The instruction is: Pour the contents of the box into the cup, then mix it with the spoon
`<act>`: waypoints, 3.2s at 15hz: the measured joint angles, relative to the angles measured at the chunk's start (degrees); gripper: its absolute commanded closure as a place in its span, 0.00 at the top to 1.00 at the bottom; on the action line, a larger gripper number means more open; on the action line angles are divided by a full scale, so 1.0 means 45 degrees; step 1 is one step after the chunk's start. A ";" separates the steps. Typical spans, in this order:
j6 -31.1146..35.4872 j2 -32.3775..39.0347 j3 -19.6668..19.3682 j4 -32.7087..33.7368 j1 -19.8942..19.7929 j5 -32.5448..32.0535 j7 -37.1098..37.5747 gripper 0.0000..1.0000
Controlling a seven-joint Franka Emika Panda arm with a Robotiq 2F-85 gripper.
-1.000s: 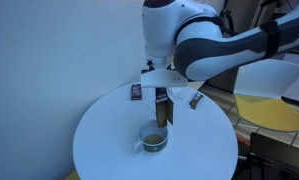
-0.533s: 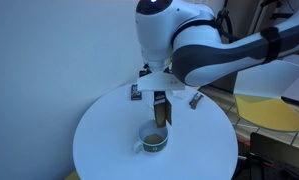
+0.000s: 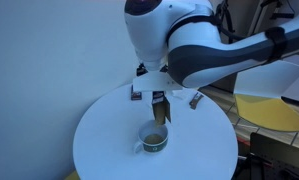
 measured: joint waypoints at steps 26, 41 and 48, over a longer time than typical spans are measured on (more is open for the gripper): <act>-0.0350 0.0820 0.0140 0.0821 0.0371 -0.0961 0.0744 0.19; -0.0291 0.0707 -0.0032 0.0821 -0.0400 0.1576 0.0445 0.19; 0.0080 0.0235 -0.0488 0.0686 -0.1241 0.3603 -0.0432 0.19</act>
